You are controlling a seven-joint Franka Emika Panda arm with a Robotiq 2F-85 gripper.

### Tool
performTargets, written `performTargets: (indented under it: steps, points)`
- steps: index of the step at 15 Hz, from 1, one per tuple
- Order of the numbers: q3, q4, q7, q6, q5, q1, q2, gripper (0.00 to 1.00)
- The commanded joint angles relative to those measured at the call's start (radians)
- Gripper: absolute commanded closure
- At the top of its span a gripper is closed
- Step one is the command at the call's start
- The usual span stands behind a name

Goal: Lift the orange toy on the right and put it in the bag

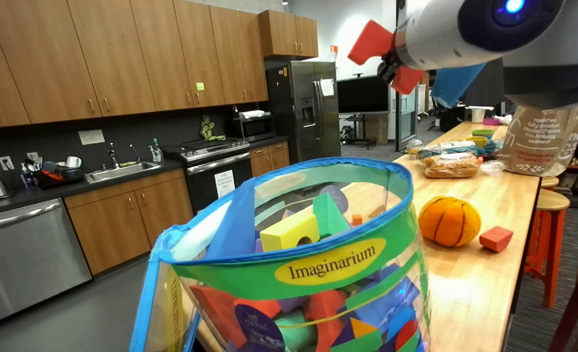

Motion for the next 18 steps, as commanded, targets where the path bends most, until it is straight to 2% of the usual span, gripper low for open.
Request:
performTargets:
  steps: [1, 4, 10, 14, 18]
  points:
    - [0.072, 0.085, 0.023, -0.126, -0.006, 0.05, 0.131, 0.84]
    - [0.117, 0.175, 0.008, -0.22, -0.017, 0.077, 0.23, 0.84]
    - [0.113, 0.369, -0.076, -0.324, -0.091, 0.097, 0.388, 0.84]
    - [0.139, 0.479, -0.263, -0.466, -0.048, 0.107, 0.471, 0.84]
    - [0.174, 0.565, -0.504, -0.622, -0.043, 0.145, 0.52, 0.84]
